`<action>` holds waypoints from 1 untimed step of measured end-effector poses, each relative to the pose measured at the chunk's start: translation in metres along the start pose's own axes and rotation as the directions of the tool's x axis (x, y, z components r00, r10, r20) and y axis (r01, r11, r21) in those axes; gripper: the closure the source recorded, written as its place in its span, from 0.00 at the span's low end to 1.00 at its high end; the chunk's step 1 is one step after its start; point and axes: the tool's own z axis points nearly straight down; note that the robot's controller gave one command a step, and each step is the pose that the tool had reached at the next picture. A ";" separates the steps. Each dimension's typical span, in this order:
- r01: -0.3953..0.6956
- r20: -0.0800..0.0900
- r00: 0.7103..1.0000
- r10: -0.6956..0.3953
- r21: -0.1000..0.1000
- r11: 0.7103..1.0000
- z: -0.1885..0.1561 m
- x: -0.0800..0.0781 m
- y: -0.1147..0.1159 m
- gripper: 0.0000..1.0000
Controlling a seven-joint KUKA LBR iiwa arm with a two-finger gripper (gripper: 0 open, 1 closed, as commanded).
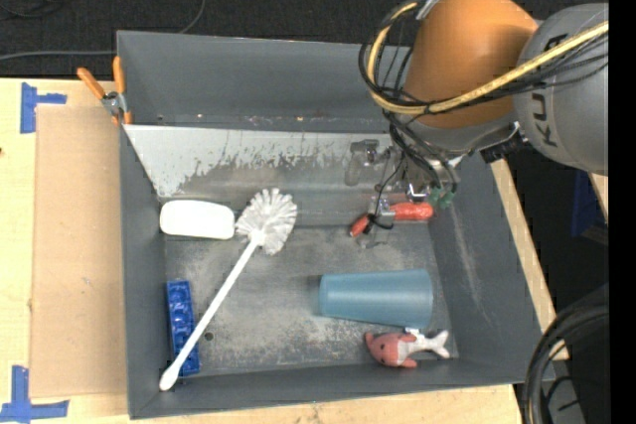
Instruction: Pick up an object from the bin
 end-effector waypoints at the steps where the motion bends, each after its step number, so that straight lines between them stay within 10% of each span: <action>1: -0.001 0.007 1.000 0.001 0.000 1.000 -0.004 -0.001 0.000 0.00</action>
Offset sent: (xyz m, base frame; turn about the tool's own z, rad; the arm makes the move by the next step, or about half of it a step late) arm -0.0740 -0.0496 -0.1727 -0.0632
